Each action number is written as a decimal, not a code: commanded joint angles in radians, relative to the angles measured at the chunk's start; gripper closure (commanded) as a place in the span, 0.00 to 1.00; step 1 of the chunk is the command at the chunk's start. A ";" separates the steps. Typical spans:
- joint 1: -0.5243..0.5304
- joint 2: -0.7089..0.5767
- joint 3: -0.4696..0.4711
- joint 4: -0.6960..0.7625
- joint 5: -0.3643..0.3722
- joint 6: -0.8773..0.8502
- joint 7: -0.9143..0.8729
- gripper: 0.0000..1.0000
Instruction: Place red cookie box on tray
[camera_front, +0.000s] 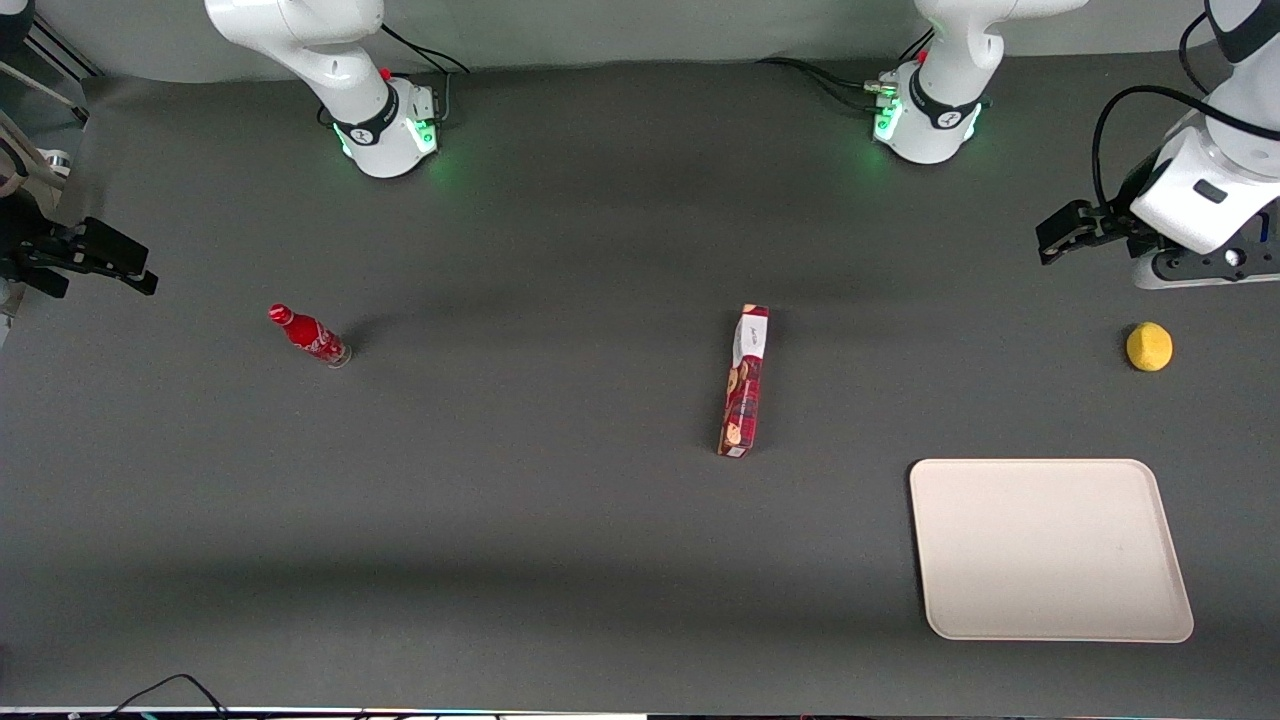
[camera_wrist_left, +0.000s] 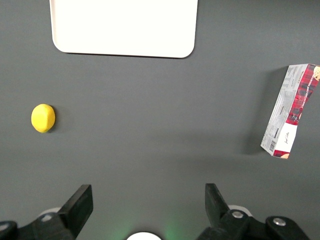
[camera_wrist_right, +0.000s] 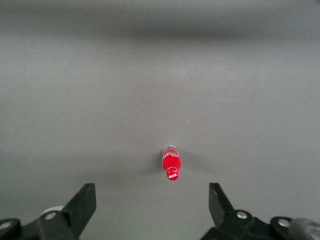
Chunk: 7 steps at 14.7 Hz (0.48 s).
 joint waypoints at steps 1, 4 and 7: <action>-0.018 0.011 0.017 0.057 -0.028 -0.060 0.018 0.00; -0.020 0.023 0.018 0.063 -0.056 -0.054 0.015 0.00; -0.021 0.029 0.012 0.065 -0.075 -0.059 -0.017 0.00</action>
